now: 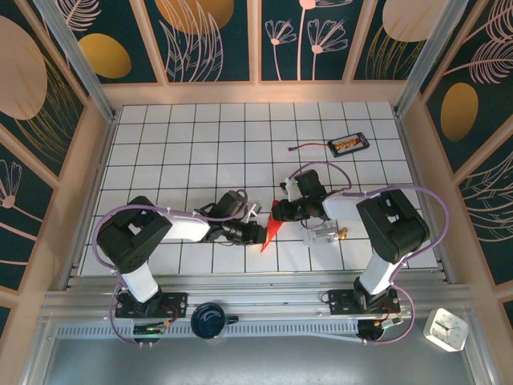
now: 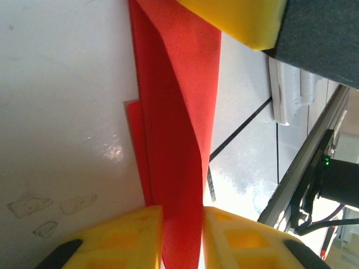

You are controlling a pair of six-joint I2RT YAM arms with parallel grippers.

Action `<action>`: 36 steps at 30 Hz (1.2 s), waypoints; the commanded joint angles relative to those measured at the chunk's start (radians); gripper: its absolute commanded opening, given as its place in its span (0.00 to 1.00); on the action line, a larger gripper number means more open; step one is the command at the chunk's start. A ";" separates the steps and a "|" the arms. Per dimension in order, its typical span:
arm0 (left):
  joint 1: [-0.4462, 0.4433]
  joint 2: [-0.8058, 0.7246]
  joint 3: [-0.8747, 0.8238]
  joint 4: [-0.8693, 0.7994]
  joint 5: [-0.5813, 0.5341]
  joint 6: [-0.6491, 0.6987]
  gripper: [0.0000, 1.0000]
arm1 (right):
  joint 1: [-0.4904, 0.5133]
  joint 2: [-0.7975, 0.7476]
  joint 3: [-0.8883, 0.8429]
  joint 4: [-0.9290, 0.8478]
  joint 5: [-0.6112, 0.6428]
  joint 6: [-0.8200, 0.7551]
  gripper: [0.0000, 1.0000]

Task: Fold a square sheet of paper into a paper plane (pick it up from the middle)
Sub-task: Fold the wing for the fifth time at the center of the table.

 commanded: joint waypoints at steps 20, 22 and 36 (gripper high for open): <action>-0.008 -0.117 -0.032 -0.079 -0.054 0.057 0.34 | -0.006 0.040 -0.024 -0.034 0.052 -0.030 0.23; -0.011 -0.161 -0.036 -0.081 -0.068 0.069 0.35 | -0.007 0.039 -0.022 -0.035 0.051 -0.030 0.23; -0.089 -0.097 0.061 -0.066 -0.016 0.099 0.11 | -0.007 0.044 -0.028 -0.029 0.051 -0.030 0.23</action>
